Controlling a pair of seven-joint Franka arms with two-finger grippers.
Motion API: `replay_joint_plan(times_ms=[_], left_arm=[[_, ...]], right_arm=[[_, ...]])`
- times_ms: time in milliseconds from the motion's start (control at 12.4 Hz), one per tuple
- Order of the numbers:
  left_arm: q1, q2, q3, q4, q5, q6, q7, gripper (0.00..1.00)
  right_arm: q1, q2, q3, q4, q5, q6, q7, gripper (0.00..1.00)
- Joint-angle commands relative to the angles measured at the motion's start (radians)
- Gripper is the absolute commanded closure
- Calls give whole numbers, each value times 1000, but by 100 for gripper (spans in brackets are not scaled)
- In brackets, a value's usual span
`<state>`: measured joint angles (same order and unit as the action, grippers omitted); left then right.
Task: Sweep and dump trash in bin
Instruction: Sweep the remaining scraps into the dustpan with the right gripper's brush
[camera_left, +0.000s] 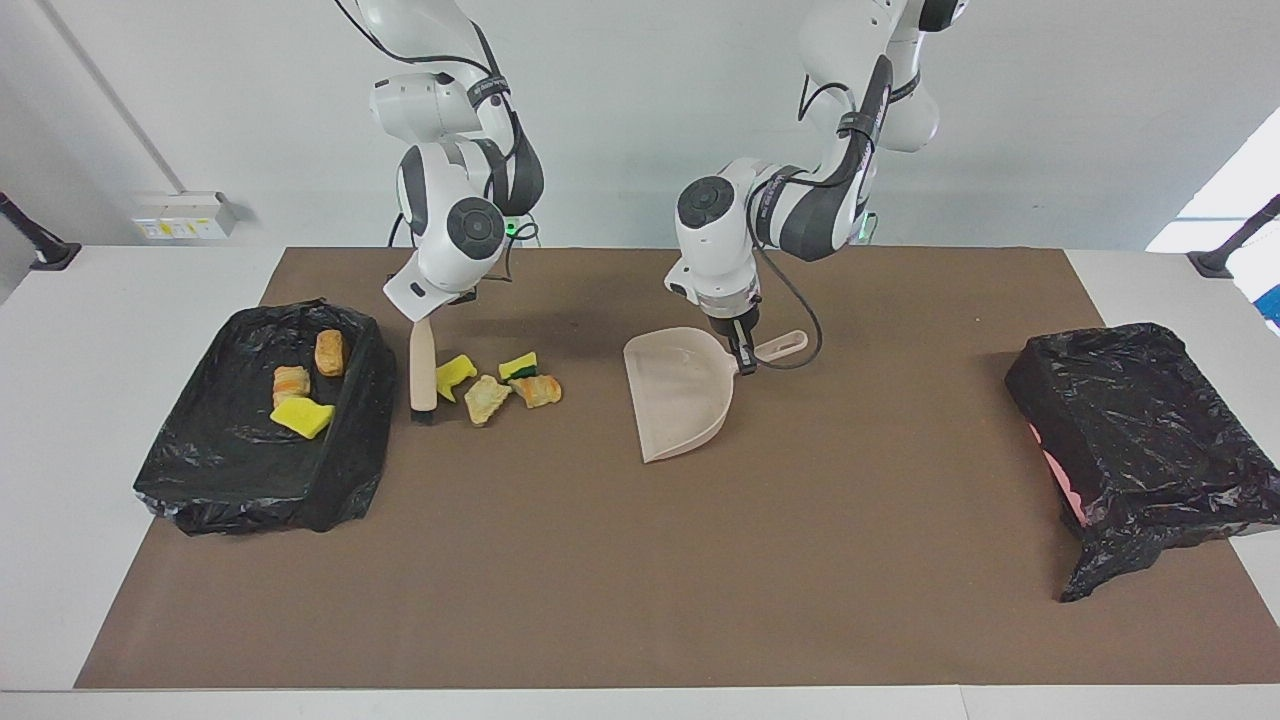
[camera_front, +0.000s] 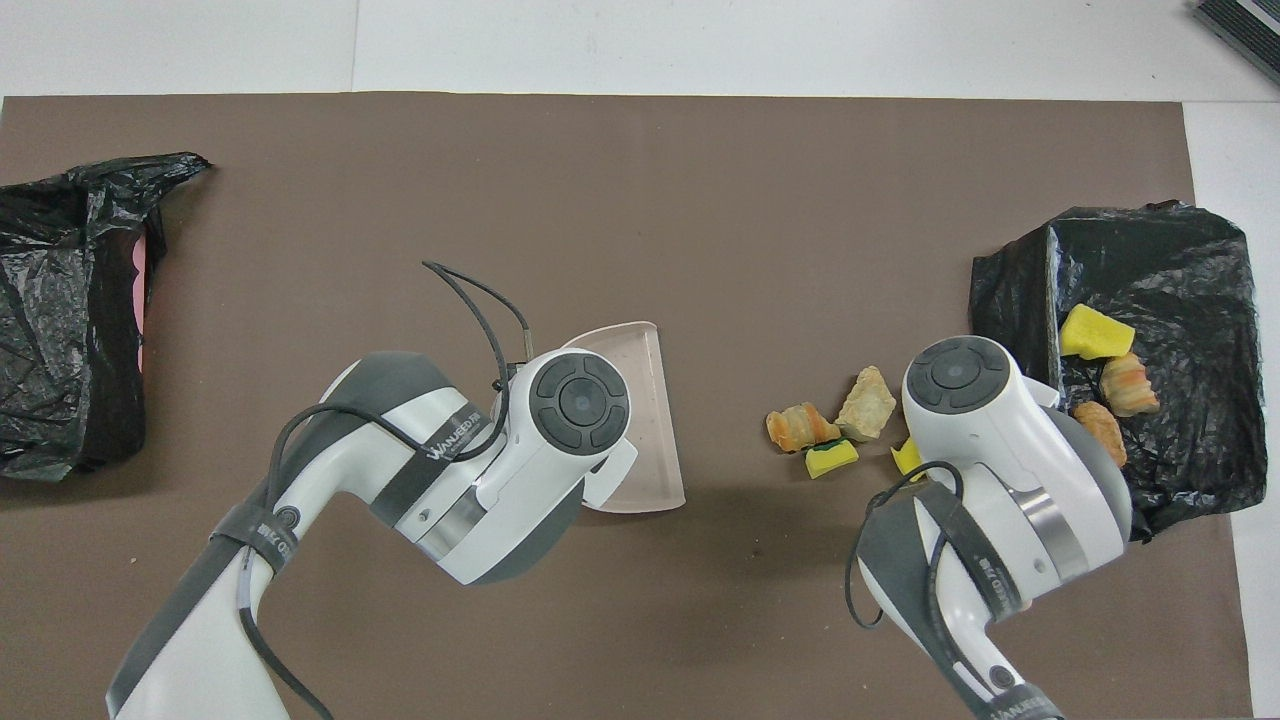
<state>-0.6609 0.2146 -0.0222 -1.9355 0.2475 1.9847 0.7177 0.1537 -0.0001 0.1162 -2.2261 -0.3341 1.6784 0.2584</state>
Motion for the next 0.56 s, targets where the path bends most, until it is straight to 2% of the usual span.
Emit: replay_joint_plan(times_ms=[0,161,322,483], left_arm=[[-64,-14,18,-66,-1,46,-10,100],[-65,3,19,-65,1,59,-30,100],[-59,3,19,-65,4,56,-30,100],[-54,3,21,-65,7,56,-30,100]], right_arm=[[32,35,13,-10,96,73,18,100],[96,64,13,-4,231,162,36,100],[159,95,13,57,323,178,45,100],[204,114,16,85,447,245,44,100]])
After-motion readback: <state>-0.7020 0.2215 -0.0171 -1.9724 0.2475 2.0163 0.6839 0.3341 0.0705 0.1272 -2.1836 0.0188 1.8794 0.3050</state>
